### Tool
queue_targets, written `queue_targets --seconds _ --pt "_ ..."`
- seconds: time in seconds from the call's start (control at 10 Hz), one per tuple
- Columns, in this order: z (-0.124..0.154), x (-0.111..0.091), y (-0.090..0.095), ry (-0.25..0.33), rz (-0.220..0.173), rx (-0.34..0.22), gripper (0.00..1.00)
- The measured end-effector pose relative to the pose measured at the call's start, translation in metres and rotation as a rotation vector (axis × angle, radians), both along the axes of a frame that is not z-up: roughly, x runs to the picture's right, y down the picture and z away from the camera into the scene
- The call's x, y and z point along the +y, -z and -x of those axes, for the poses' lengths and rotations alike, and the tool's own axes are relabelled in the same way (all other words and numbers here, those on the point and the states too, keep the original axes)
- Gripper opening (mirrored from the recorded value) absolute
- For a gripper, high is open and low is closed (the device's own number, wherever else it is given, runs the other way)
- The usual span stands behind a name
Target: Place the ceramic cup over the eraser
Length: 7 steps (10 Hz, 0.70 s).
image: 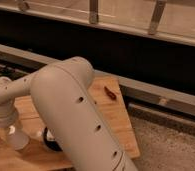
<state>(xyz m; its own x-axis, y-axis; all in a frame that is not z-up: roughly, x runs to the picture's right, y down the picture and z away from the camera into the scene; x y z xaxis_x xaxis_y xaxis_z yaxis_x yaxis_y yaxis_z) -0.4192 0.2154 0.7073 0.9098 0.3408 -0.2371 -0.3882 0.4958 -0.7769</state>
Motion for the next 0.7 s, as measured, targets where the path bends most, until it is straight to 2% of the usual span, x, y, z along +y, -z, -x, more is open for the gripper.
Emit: queue_targets --seconds 0.1,0.3,0.4,0.5,0.7 --pt "0.000 0.000 0.001 0.003 -0.001 -0.002 0.24" --pt "0.001 -0.001 0.002 0.017 -0.005 -0.012 0.06" --pt "0.002 -0.006 0.006 0.034 -0.013 -0.028 0.01" --pt "0.003 -0.016 0.013 0.039 -0.020 -0.033 0.00" --pt "-0.005 -0.047 0.019 0.044 -0.035 -0.026 0.00"
